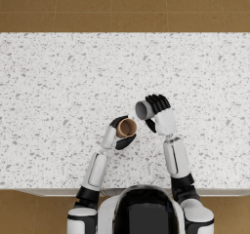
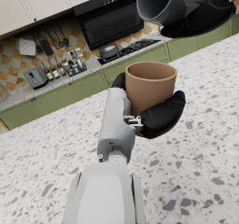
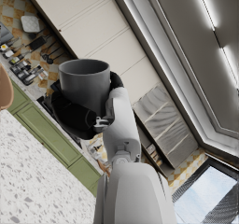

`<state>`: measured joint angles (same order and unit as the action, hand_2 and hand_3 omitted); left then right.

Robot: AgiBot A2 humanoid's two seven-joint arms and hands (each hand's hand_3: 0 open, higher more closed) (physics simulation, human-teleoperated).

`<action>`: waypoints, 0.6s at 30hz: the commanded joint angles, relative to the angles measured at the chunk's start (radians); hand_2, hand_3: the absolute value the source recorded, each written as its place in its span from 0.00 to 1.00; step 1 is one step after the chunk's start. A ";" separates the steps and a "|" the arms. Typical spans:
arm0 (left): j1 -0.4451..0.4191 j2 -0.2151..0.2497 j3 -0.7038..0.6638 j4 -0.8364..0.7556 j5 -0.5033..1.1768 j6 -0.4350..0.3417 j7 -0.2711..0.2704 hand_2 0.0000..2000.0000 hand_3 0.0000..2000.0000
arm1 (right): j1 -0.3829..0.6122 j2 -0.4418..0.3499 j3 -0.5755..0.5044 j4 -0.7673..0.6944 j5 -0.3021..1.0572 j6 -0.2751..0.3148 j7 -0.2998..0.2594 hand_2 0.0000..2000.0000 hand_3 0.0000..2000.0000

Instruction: Pick up two cups and pour the berry on the right into the cup on the left

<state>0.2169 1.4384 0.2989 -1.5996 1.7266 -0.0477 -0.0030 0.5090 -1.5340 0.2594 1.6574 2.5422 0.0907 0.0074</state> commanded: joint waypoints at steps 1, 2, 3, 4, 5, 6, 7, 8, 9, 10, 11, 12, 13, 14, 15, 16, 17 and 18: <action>0.022 0.011 -0.006 0.016 0.000 0.000 0.000 1.00 0.64 | 0.018 -0.008 0.005 0.032 0.032 -0.002 0.000 1.00 0.64; 0.022 0.013 -0.004 0.017 0.000 0.000 0.000 1.00 0.64 | 0.015 -0.008 0.009 0.042 0.064 -0.003 0.000 1.00 0.64; 0.022 0.014 -0.001 0.020 0.000 0.000 0.000 1.00 0.64 | 0.015 -0.009 0.012 0.046 0.097 -0.004 0.000 1.00 0.64; 0.026 0.017 0.001 0.028 0.000 0.000 0.000 1.00 0.64 | 0.014 -0.010 0.020 0.049 0.129 -0.005 0.001 1.00 0.64; 0.028 0.019 0.000 0.036 0.000 -0.001 0.000 1.00 0.64 | 0.011 -0.009 0.029 0.057 0.161 -0.006 0.001 1.00 0.64; 0.034 0.024 -0.003 0.045 0.000 -0.001 0.000 1.00 0.64 | 0.009 -0.010 0.037 0.066 0.193 -0.007 0.001 1.00 0.64; 0.039 0.027 -0.009 0.056 0.000 -0.001 0.000 1.00 0.64 | 0.006 -0.009 0.046 0.079 0.225 -0.007 0.001 1.00 0.64; 0.045 0.030 -0.011 0.069 0.000 -0.001 0.000 1.00 0.64 | 0.001 -0.008 0.059 0.084 0.258 -0.007 0.001 1.00 0.64; 0.045 0.031 -0.012 0.069 0.000 0.000 0.000 1.00 0.64 | 0.002 -0.009 0.070 0.086 0.290 -0.007 0.001 1.00 0.64; 0.045 0.032 -0.013 0.069 0.000 0.000 0.000 1.00 0.64 | 0.002 -0.011 0.073 0.090 0.322 -0.007 0.001 1.00 0.64; 0.044 0.033 -0.014 0.069 0.000 0.000 0.000 1.00 0.64 | 0.002 -0.013 0.076 0.094 0.354 -0.006 0.001 1.00 0.64; 0.040 0.033 -0.014 0.064 0.000 0.000 0.000 1.00 0.64 | 0.002 -0.014 0.075 0.094 0.386 -0.008 0.002 1.00 0.64; 0.040 0.034 -0.015 0.064 0.000 0.000 0.000 1.00 0.64 | 0.002 -0.015 0.075 0.094 0.418 -0.010 0.002 1.00 0.64; 0.040 0.035 -0.016 0.064 0.000 0.001 0.000 1.00 0.64 | 0.001 -0.016 0.082 0.097 0.451 -0.010 0.002 1.00 0.64; 0.041 0.036 -0.009 0.068 0.000 0.001 0.000 1.00 0.64 | -0.001 -0.017 0.087 0.106 0.483 -0.012 0.002 1.00 0.64; 0.043 0.038 -0.015 0.072 0.000 0.002 0.000 1.00 0.64 | 0.002 -0.020 0.088 0.100 0.515 -0.014 0.002 1.00 0.64; 0.042 0.039 -0.019 0.071 0.000 0.003 0.000 1.00 0.64 | 0.002 -0.021 0.087 0.100 0.547 -0.015 0.002 1.00 0.64; 0.041 0.040 -0.020 0.071 0.000 0.003 0.000 1.00 0.64 | 0.005 -0.024 0.089 0.104 0.579 -0.017 0.002 1.00 0.64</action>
<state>0.2452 1.4736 0.2842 -1.5232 1.7265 -0.0453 -0.0026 0.4939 -1.5476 0.3461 1.7476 3.1533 0.0739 0.0096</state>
